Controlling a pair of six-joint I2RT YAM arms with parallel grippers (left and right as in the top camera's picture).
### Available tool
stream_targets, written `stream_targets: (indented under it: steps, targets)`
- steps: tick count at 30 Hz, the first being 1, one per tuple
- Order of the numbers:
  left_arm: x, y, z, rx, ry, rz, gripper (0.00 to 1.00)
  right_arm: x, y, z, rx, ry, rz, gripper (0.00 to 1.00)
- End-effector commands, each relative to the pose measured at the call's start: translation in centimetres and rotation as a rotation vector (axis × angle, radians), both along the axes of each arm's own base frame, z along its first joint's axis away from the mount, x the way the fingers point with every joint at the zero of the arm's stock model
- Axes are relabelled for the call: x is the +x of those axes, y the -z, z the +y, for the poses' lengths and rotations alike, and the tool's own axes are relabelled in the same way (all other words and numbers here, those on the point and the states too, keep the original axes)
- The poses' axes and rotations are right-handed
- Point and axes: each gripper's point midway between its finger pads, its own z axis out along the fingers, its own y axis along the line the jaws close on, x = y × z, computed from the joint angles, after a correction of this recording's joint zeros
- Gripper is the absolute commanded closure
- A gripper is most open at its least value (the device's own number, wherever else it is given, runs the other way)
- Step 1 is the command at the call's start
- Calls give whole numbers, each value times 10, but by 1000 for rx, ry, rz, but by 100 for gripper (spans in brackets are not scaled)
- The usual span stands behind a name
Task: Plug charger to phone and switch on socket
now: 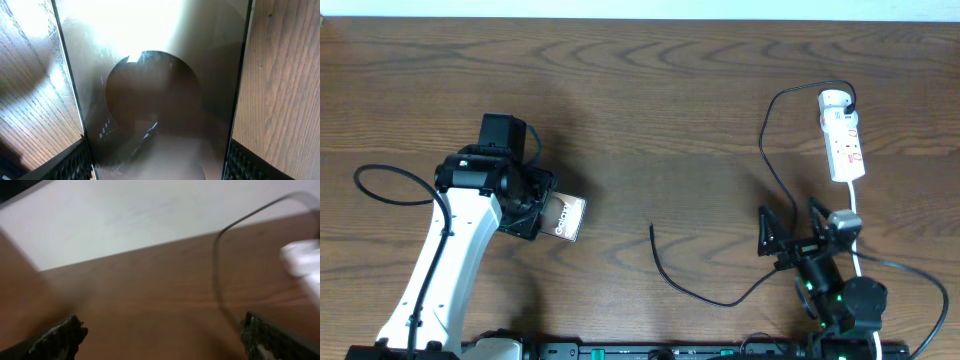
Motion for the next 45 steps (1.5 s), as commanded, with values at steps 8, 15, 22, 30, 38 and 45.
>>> stream_targets:
  steps: [8, 15, 22, 30, 38, 45]
  targets:
    - [7, -9, 1, 8, -8, -30, 93, 16, -66, 70, 175, -484, 202, 1]
    - [7, -9, 0, 3, -17, -28, 93, 43, -95, 106, 332, -900, 335, 1]
    - [7, -9, 0, -13, -84, -18, 93, 83, -39, 129, 517, -832, 600, 1]
    - [7, -9, -1, -42, -214, 1, 93, 88, 11, 199, 560, -785, 762, 6]
    - [6, -9, -4, -51, -256, 10, 93, 76, 19, 249, 548, -744, 763, 9]
    - [4, -9, -16, -62, -270, 17, 93, 59, 24, 277, 525, -729, 770, 11]
